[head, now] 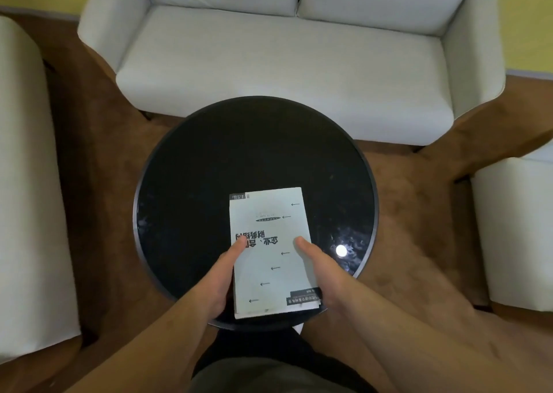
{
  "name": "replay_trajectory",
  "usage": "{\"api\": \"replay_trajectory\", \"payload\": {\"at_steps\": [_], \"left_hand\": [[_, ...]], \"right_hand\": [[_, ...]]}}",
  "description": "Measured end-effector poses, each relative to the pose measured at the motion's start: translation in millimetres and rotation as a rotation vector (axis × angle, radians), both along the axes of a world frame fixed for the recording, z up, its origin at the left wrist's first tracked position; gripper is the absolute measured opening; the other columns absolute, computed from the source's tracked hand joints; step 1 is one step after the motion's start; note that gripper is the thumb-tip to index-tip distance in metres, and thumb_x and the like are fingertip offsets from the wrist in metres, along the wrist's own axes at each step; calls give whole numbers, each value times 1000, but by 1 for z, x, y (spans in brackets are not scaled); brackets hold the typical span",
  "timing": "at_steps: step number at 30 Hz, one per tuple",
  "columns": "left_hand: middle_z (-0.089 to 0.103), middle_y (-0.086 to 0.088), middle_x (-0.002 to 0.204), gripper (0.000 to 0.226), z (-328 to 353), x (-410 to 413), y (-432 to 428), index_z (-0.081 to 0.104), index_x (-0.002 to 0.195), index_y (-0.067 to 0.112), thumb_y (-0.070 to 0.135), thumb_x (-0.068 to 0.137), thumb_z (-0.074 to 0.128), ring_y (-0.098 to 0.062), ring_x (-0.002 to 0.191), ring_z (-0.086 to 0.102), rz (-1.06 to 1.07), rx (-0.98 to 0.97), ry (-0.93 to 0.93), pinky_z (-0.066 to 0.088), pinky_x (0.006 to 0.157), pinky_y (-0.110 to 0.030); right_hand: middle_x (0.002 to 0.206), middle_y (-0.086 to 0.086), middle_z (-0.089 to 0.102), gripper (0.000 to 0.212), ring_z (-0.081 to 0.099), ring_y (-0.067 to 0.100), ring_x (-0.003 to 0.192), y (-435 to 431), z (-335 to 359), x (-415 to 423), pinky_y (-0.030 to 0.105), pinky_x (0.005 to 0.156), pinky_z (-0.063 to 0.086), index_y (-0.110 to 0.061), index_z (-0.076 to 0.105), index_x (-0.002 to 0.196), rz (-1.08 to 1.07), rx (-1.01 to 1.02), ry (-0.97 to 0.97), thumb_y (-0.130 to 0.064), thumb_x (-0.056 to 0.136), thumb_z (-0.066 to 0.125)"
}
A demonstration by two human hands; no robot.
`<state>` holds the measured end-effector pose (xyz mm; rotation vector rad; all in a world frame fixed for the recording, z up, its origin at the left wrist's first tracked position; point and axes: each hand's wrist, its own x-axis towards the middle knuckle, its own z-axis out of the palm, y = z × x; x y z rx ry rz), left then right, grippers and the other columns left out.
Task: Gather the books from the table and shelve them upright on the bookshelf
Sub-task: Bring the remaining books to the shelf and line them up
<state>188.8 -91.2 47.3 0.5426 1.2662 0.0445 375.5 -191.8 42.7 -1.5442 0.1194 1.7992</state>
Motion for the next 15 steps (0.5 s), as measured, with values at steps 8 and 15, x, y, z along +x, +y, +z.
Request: {"api": "replay_trajectory", "payload": {"at_steps": [8,15], "left_hand": [[77,-6,110,41,13,-19,-66,70,116,22,49,98,47,-28,103,73,-82,11,54,48,100,-49],[78,-8,109,52,26,-29,-97,66,124,25,60,86,59,-30,100,75,-19,-62,45,53,94,-50]], "right_hand": [[126,8,73,82,68,33,118,-79,-17,-13,55,107,47,-22,54,139,56,-35,73,-72,76,70],[131,9,70,87,67,34,120,-108,-12,-38,55,108,47,-26,50,143,40,31,81,-65,70,77]]}}
